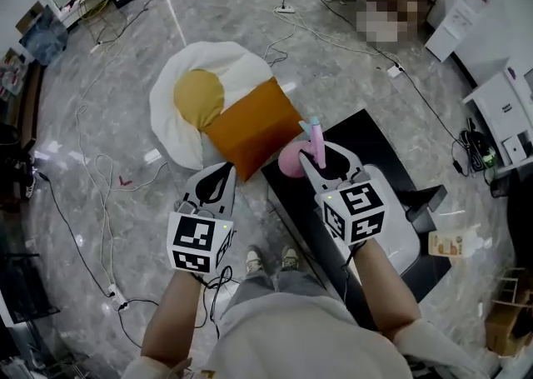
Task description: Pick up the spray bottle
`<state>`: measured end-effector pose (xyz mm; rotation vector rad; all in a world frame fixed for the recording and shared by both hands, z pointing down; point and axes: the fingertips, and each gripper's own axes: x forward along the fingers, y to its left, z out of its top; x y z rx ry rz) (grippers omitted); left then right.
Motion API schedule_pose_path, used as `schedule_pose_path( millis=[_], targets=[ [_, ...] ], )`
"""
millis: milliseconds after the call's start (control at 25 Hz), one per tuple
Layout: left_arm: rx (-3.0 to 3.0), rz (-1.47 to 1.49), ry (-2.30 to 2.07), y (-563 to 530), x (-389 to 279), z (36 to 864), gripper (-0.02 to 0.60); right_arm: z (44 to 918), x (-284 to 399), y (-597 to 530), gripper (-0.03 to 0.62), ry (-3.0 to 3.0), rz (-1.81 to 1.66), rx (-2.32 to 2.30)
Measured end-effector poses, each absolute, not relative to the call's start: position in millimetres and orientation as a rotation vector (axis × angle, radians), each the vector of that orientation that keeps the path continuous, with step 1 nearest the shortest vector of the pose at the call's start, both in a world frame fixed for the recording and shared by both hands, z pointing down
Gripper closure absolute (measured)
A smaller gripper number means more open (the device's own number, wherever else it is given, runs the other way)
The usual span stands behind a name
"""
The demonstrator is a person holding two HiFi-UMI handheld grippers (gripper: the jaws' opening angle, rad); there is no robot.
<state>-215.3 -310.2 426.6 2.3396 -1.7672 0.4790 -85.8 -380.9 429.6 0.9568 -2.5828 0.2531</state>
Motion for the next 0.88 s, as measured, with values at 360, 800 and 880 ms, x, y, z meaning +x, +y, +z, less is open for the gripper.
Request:
schedule_pose_path(
  millis=[360,800,880],
  targets=[
    [2.438,0.421,-1.945,-301,-230,342,0.563,303,-88,-347,0.428,-2.814,0.087,0.903],
    [2.491,0.449,-2.109,-271,-233,289,0.563,255,-71,-306,0.433,-2.883,-0.039,0.86],
    [2.474,0.406,-2.141,-266,-232,281,0.563,260,-69,-301,0.434,-2.872,-0.042,0.83]
  ],
)
